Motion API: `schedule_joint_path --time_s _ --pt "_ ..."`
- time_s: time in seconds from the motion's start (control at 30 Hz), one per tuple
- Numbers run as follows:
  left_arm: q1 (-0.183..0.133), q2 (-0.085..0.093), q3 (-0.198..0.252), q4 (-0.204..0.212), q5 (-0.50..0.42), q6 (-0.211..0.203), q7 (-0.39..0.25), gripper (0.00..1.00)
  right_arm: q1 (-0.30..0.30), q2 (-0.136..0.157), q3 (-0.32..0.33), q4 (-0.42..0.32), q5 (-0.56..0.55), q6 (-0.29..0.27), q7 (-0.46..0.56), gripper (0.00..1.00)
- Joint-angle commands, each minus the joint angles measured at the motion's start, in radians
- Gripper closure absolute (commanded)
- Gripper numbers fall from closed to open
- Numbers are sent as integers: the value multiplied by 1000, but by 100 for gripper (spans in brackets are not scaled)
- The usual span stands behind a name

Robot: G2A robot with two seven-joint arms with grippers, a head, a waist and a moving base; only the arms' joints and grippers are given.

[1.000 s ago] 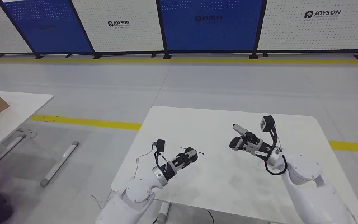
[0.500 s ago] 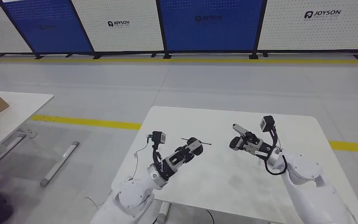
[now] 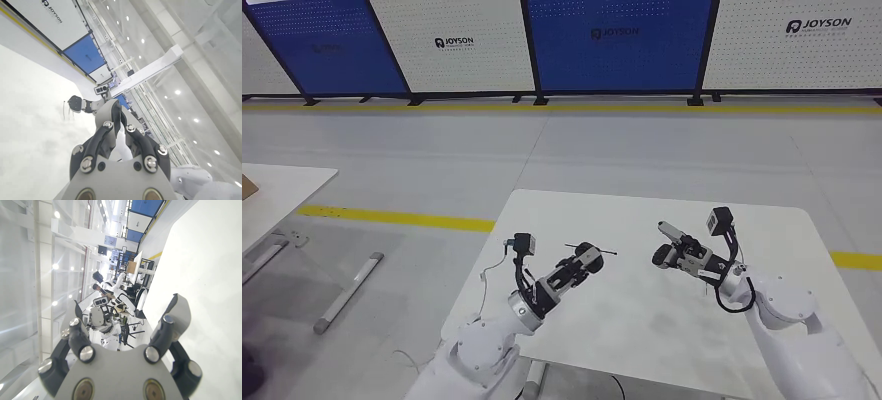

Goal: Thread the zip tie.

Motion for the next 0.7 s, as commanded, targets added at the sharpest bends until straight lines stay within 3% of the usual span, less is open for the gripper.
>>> schedule_joint_path --time_s 0.0,0.33,0.5,0.67 --pt "-9 -2 18 36 23 5 17 100 0 0 0 0 0 0 0 0" --pt "-98 -21 132 205 49 32 44 100 0 0 0 0 0 0 0 0" --pt "-133 -30 151 251 9 29 76 100 0 0 0 0 0 0 0 0" --pt "-136 -31 156 258 -5 31 73 100 0 0 0 0 0 0 0 0"
